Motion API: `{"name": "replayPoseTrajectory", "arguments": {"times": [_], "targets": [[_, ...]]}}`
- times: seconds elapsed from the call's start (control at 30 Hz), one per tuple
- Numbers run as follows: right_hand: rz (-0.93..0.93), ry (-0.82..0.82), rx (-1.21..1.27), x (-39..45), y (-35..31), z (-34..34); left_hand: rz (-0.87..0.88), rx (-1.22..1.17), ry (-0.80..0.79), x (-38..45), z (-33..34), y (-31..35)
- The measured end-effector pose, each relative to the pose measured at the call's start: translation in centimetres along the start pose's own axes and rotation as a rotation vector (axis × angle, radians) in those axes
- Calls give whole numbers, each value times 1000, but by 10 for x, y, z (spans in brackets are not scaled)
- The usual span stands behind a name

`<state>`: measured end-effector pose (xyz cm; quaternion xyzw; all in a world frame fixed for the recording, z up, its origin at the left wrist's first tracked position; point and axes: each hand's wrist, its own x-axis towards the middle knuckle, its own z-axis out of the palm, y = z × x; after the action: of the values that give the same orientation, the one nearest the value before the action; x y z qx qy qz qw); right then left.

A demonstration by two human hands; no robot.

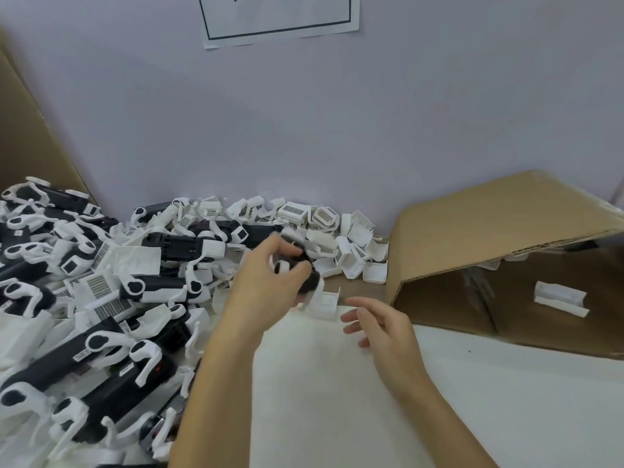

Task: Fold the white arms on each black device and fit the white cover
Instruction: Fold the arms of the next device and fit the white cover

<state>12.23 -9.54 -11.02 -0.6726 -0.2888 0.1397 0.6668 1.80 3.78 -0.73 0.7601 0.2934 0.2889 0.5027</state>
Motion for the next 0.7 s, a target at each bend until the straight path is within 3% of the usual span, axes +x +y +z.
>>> {"name": "replayPoseTrajectory", "arguments": {"times": [0.2,0.4,0.53,0.7], "targets": [[-42,-4,117,2,-3,-4,37,-85,-267,-3,54,-16],[-143,153,111,5,1,-5,-100,-447,-319,3,68,-32],[-269,98,-35,3,2,0,-248,-727,-170,5,66,-34],[-286,65,-250,3,10,7,-198,-775,-53,5,63,-36]]}}
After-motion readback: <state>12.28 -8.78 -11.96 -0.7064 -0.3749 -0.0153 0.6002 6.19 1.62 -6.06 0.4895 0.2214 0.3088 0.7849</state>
